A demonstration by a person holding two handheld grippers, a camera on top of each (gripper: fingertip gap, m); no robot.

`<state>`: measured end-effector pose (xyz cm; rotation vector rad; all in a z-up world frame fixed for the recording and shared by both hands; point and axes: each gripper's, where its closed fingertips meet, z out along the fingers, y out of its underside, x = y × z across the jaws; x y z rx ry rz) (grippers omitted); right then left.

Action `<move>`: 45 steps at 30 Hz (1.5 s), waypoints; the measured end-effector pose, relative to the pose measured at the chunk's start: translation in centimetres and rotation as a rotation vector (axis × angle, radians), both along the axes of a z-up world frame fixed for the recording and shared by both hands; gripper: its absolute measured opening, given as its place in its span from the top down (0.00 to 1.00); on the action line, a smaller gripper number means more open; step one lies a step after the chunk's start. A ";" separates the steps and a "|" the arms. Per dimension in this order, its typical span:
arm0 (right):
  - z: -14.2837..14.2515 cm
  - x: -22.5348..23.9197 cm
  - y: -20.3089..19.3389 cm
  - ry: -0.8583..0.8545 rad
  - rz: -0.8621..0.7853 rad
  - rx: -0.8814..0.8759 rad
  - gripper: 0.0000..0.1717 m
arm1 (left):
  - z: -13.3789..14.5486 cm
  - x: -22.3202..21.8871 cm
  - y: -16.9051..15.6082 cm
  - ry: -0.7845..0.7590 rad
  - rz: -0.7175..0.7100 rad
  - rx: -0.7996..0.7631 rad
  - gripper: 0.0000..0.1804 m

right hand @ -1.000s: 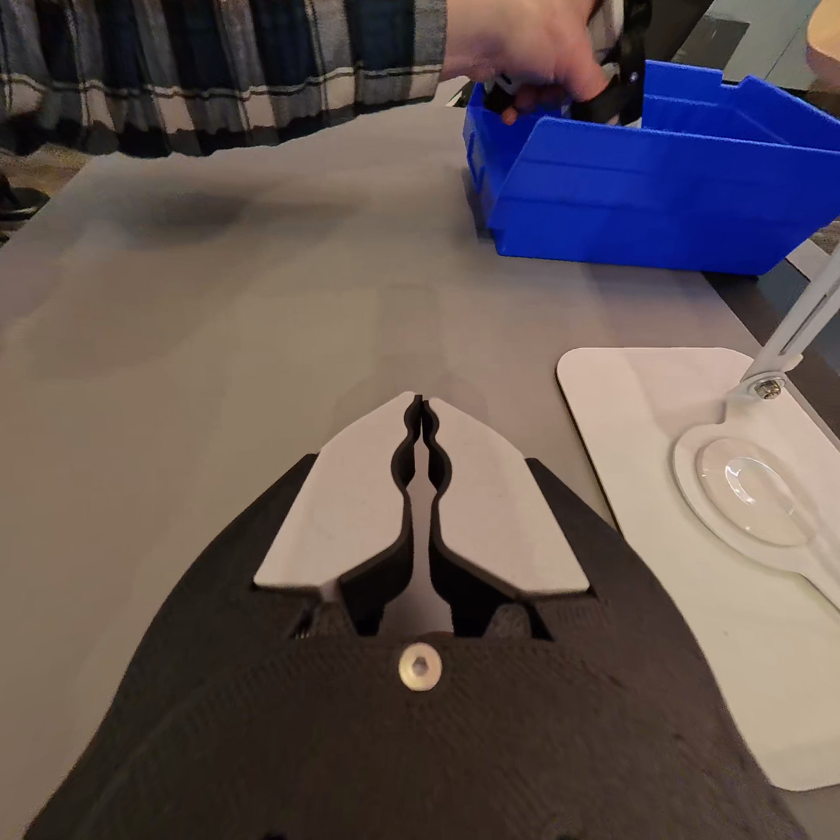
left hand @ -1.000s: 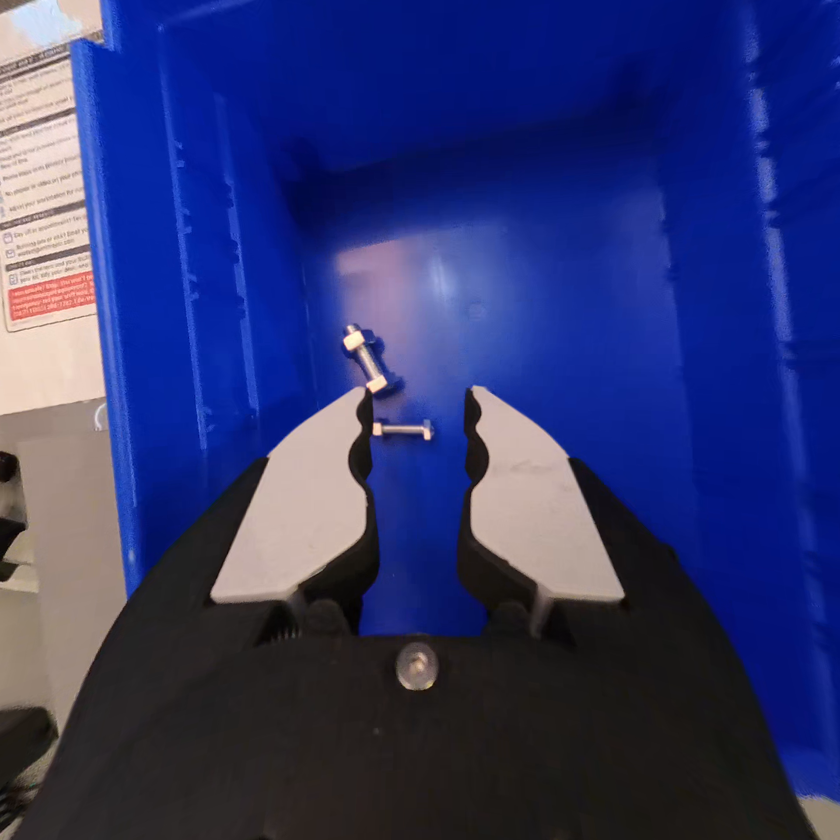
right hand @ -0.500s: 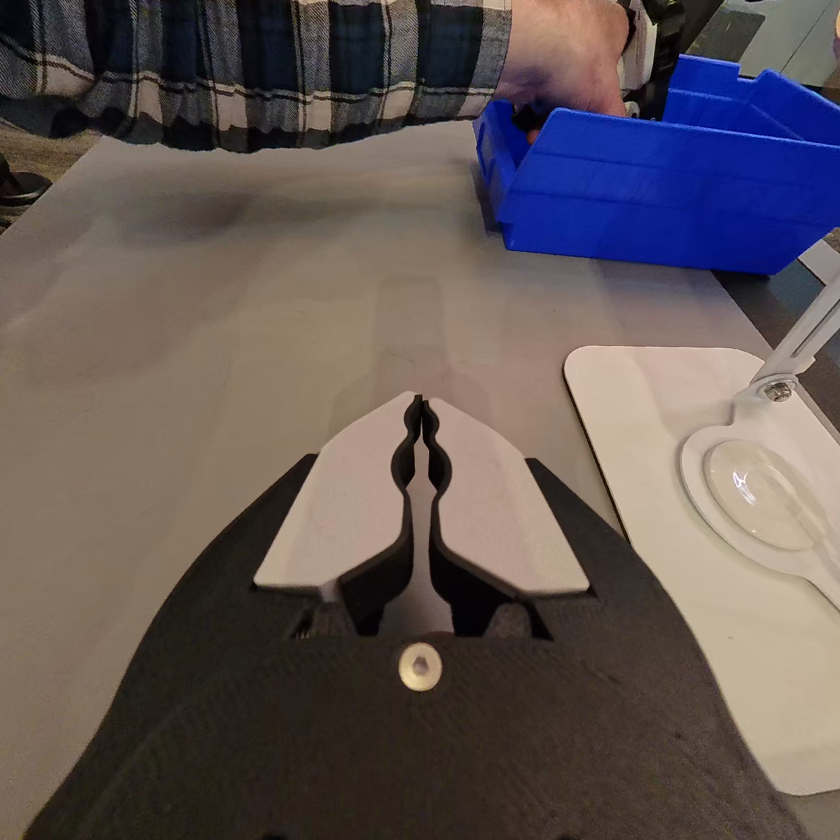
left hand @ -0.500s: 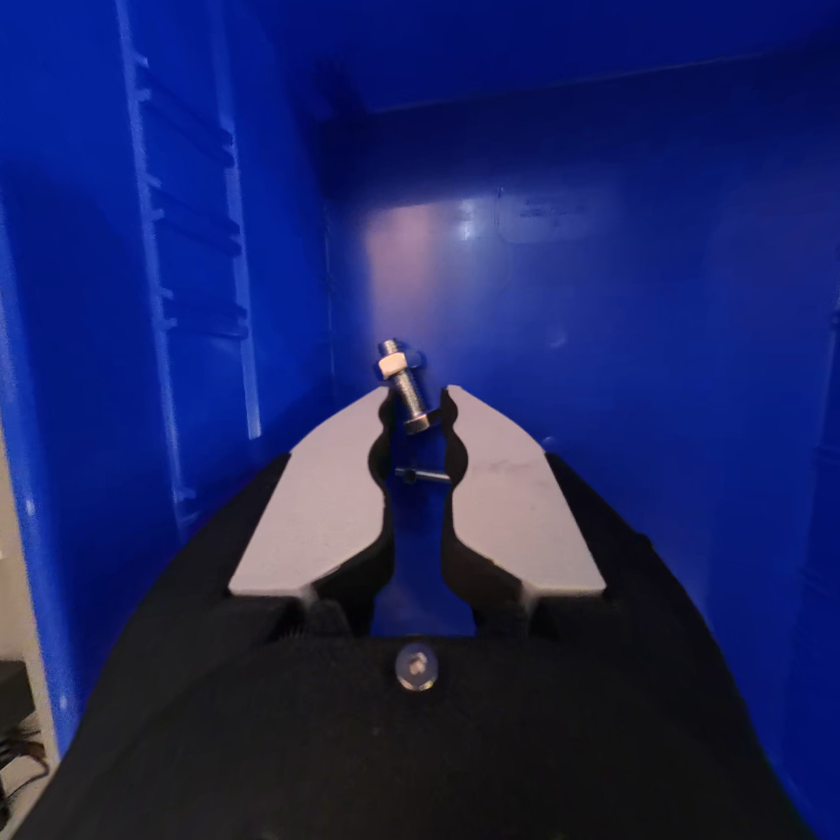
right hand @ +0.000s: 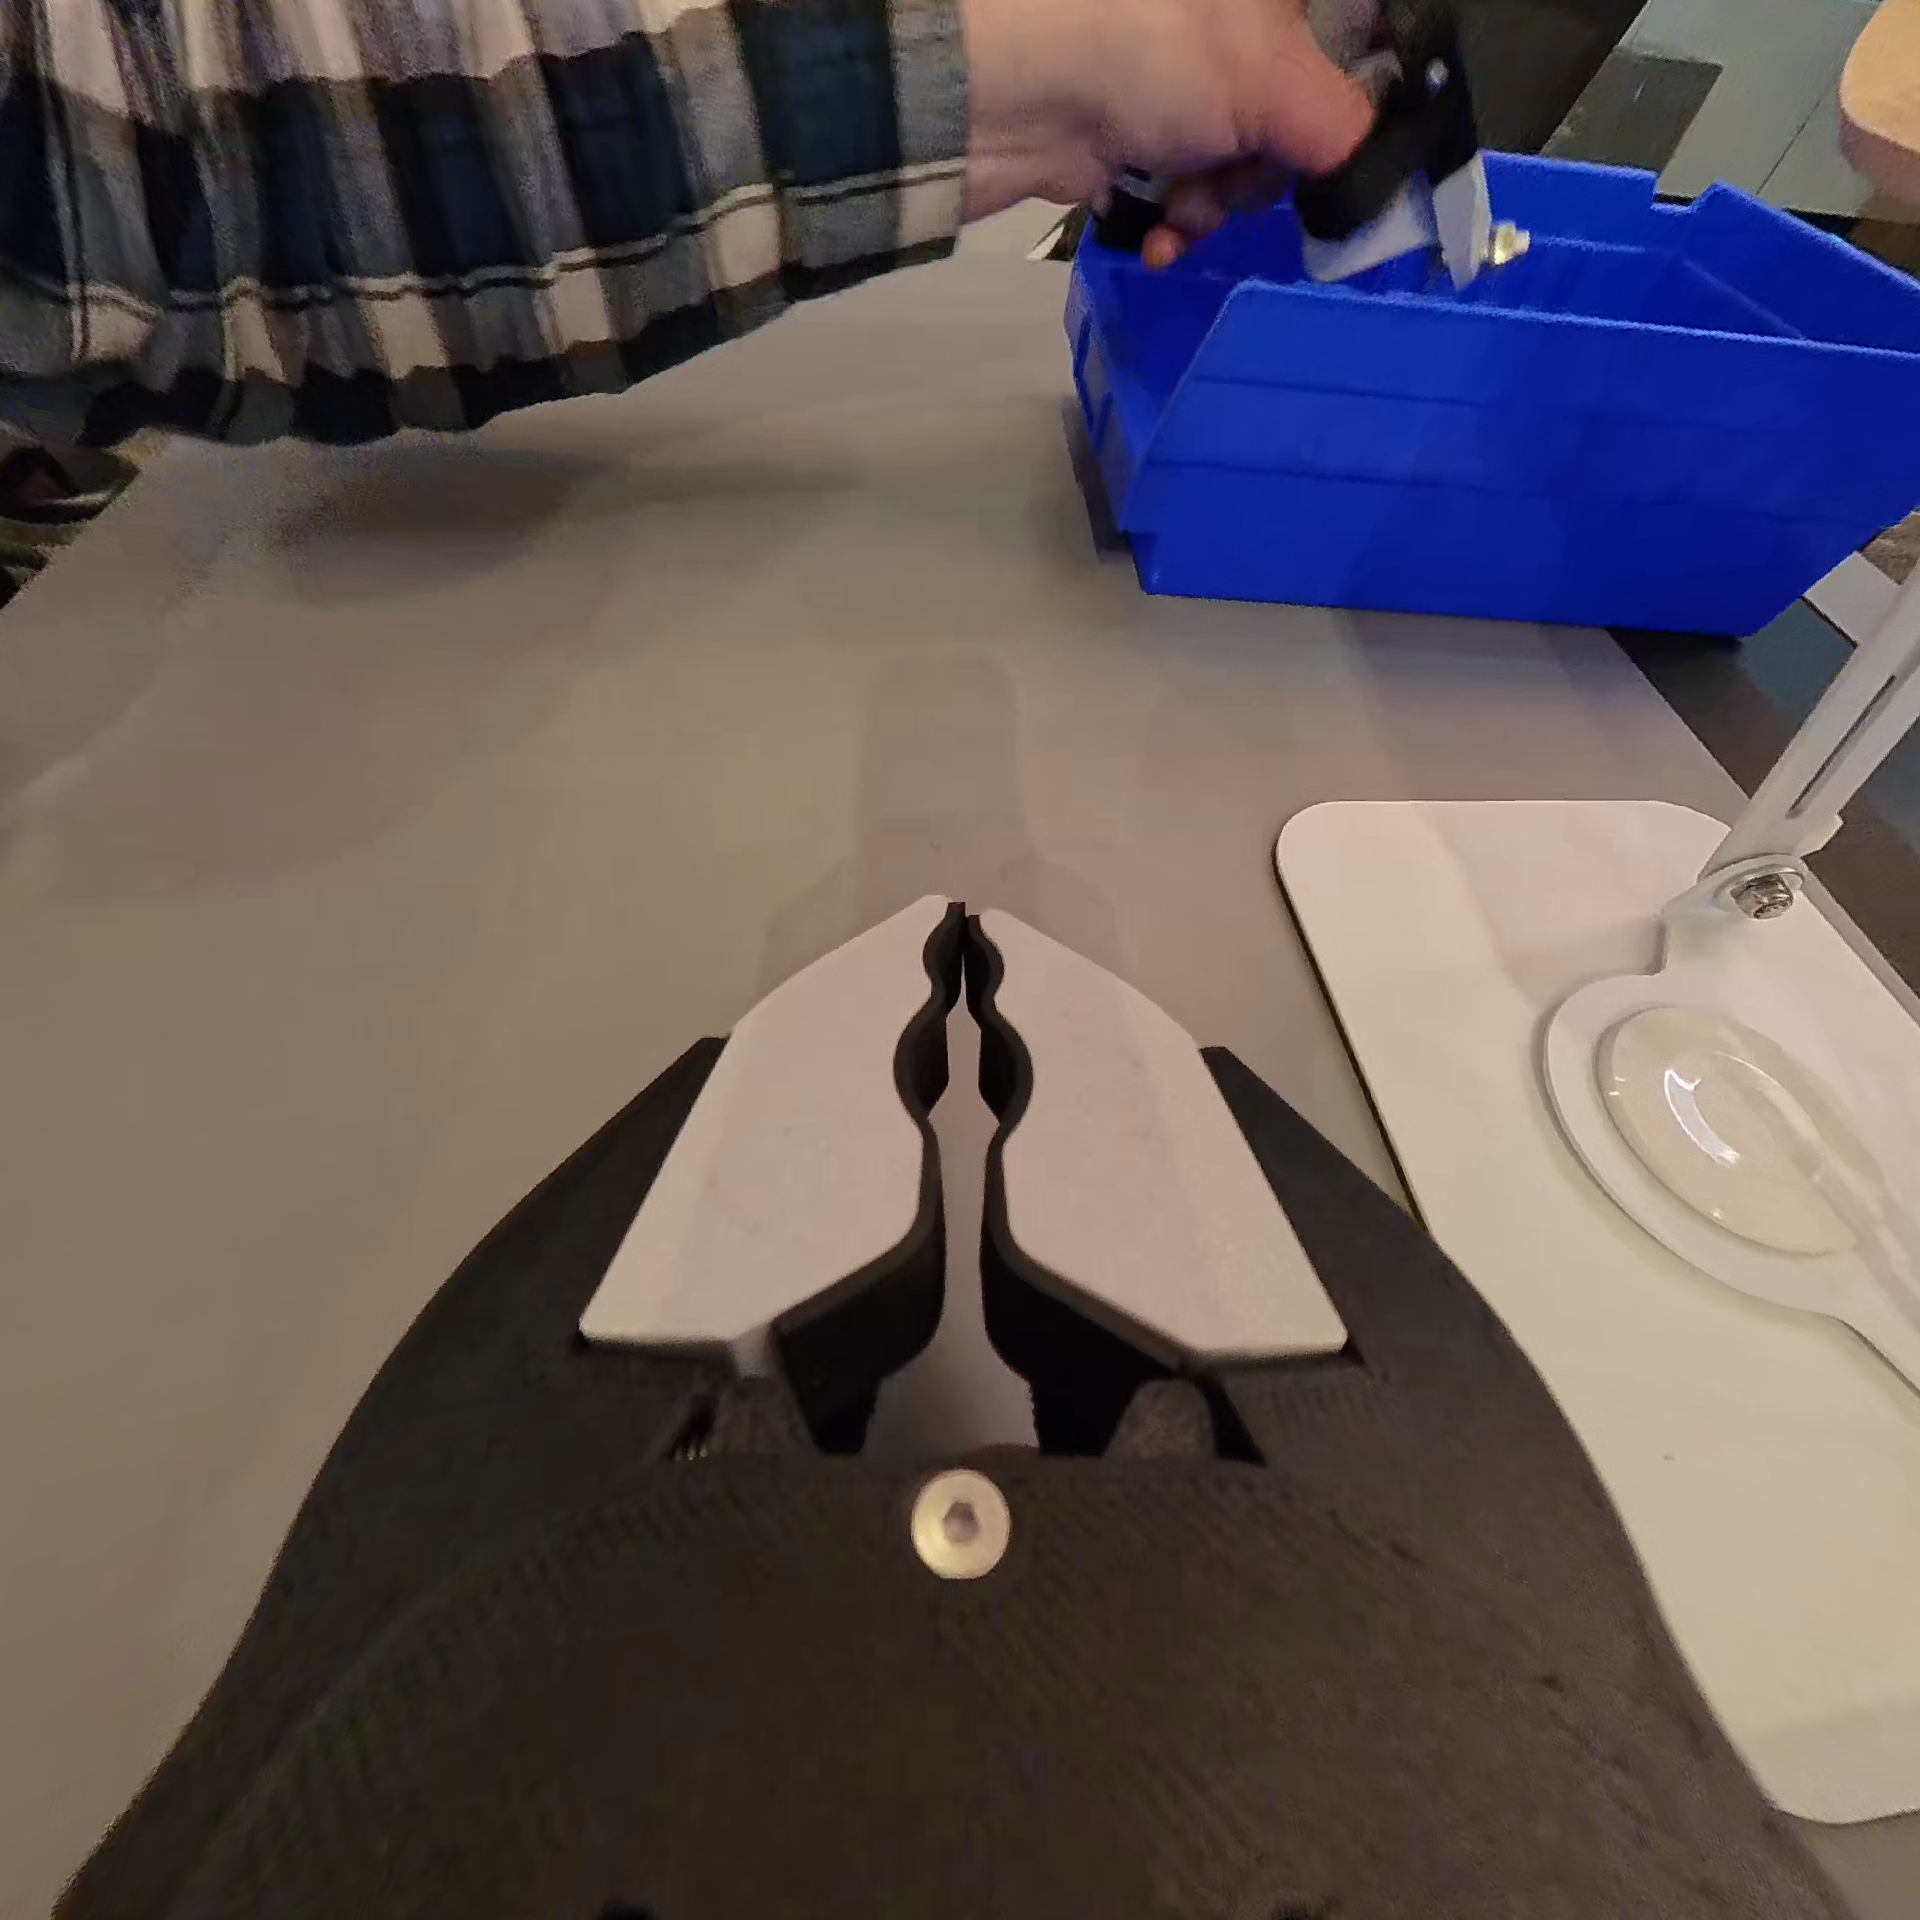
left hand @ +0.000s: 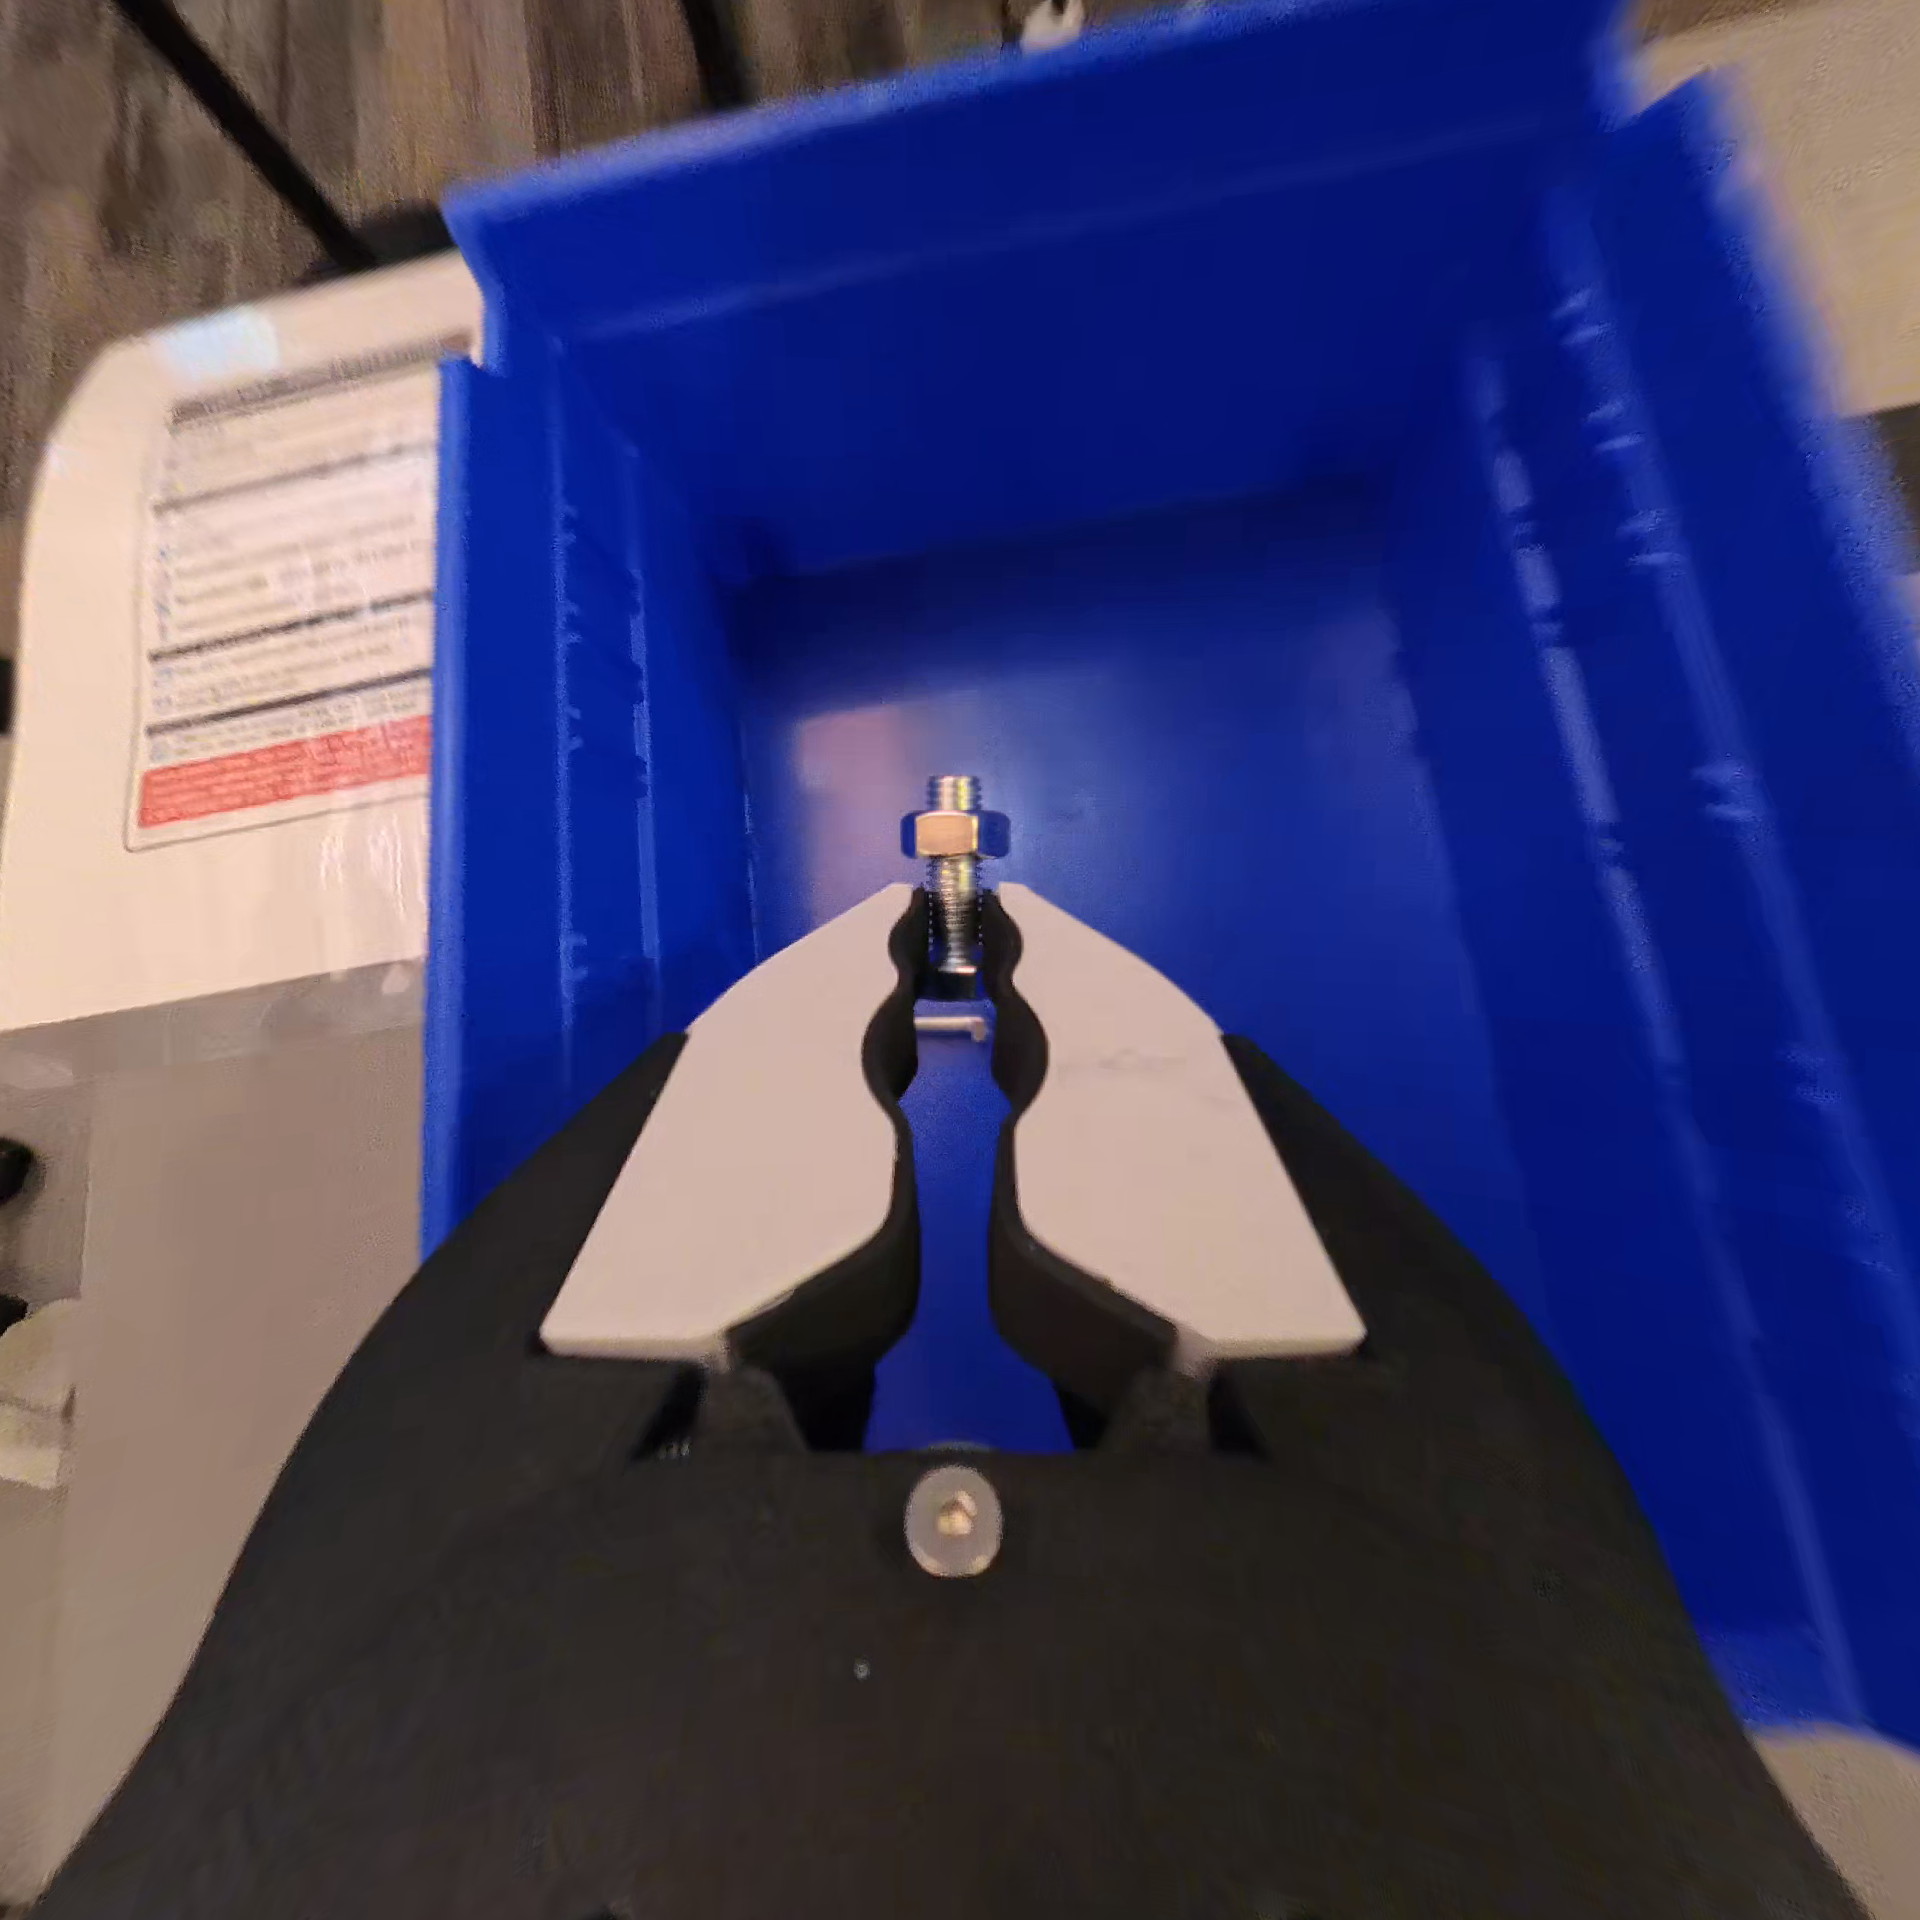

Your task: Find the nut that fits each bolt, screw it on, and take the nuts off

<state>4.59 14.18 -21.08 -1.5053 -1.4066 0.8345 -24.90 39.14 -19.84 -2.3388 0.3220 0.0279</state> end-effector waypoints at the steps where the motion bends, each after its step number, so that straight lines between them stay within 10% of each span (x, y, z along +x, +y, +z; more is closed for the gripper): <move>1: 0.2 0.0 0.1 0.011 -0.002 -0.005 1.00 | 1.5 0.7 -0.9 -0.036 -0.038 0.057 0.95; 6: 1.1 -0.6 0.5 0.082 -0.015 -0.050 1.00 | 7.9 4.6 -7.2 -0.257 -0.201 0.298 0.95; 18: 5.9 -3.9 0.1 0.461 0.066 -0.200 1.00 | 9.5 19.8 -21.4 -0.655 -0.740 0.550 0.95; 30: 9.7 -5.6 0.7 0.690 0.139 -0.188 0.78 | 7.5 24.1 -24.2 -0.875 -0.936 0.511 0.95; 45: 10.3 -7.0 0.8 0.643 0.186 -0.218 0.89 | 6.9 24.7 -24.3 -0.891 -0.948 0.510 0.94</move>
